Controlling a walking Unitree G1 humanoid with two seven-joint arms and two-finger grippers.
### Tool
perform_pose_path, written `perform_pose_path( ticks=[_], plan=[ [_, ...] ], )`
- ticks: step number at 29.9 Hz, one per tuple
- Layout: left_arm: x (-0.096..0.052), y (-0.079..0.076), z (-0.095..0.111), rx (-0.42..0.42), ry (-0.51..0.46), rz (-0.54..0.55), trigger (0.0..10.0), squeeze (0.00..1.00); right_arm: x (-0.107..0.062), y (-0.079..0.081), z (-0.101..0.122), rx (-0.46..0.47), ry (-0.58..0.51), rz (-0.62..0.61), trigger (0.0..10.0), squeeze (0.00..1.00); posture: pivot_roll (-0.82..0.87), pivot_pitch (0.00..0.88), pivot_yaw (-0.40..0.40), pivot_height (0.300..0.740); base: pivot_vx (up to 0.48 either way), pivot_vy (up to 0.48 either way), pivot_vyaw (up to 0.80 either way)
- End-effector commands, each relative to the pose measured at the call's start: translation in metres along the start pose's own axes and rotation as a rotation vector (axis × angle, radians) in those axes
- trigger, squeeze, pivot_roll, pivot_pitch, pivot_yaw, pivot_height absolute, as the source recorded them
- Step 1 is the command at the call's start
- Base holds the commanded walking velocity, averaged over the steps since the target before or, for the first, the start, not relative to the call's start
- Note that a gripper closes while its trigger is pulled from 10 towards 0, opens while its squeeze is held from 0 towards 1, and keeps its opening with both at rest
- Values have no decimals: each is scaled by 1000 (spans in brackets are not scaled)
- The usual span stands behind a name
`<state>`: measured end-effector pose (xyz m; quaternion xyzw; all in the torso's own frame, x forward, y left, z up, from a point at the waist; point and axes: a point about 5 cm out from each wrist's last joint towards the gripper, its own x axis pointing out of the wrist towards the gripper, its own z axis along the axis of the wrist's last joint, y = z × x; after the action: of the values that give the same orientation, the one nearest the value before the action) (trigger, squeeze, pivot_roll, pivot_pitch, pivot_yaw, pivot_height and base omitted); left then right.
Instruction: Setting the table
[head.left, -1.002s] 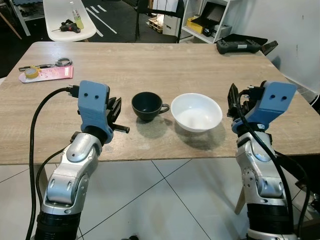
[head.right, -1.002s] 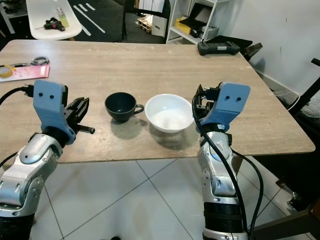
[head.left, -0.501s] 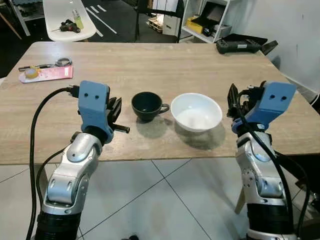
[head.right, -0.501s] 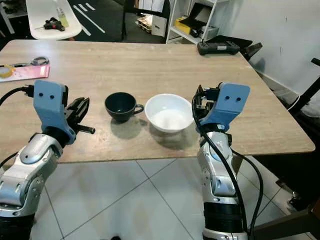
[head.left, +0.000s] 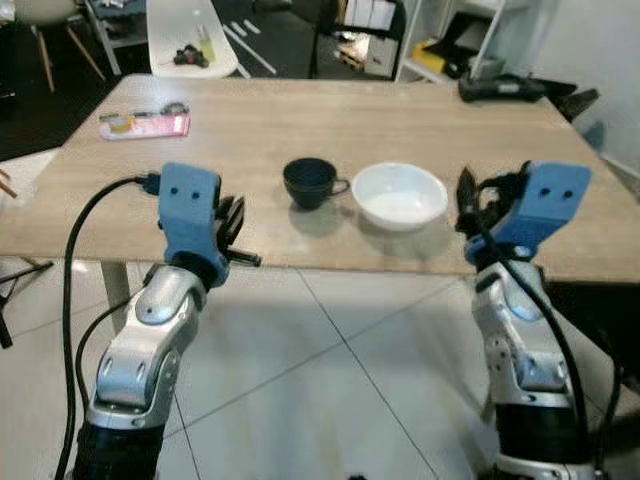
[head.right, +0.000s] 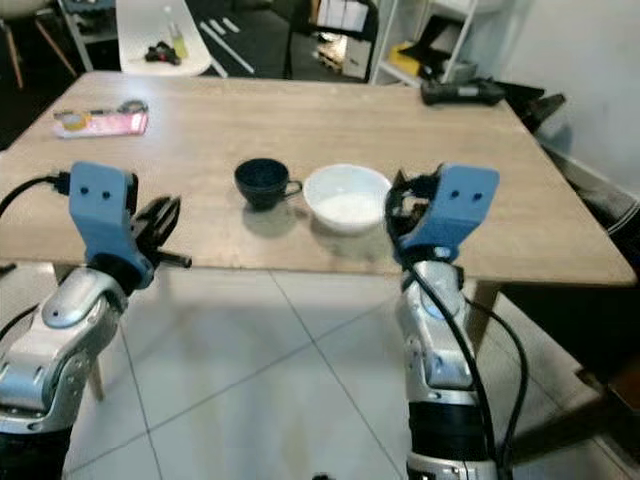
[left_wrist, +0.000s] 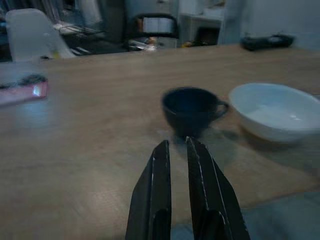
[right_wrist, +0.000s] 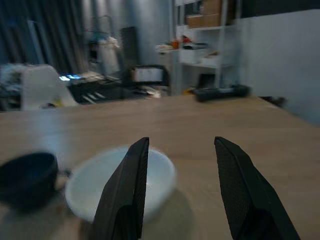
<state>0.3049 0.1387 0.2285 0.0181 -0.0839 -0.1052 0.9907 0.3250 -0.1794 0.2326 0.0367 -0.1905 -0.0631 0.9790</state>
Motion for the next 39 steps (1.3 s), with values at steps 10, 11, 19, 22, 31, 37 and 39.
perform_pose_path(
  ticks=[10,11,19,22,31,37,39],
  plan=[
    [-1,3,-5,8,23,10,10000,0,-2,1,-2,-2,2,-1,10000,0,43,61,61,740,-392,0,0],
    [-1,3,-5,8,23,10,10000,0,-2,0,-2,-2,1,-2,10000,0,43,61,61,740,-390,0,0],
    [-1,2,-5,6,23,7,10000,0,-3,-1,-1,-5,0,-4,10000,0,40,64,60,740,-386,0,0],
    [-1,2,-5,6,23,6,10000,0,-3,-1,-1,-6,1,-4,10000,0,39,65,60,740,-360,0,0],
    [-1,1,-5,-15,23,11,10000,0,-4,-2,-1,-8,0,-5,10000,0,36,67,61,740,-143,0,0],
    [0,0,-4,-21,17,5,10000,0,-4,-1,0,-9,-3,-4,10000,0,35,68,61,740,0,0,0],
    [0,0,-5,-20,18,6,10000,0,-4,-1,0,-8,-4,-4,10000,0,35,68,62,740,0,0,0]
  ],
)
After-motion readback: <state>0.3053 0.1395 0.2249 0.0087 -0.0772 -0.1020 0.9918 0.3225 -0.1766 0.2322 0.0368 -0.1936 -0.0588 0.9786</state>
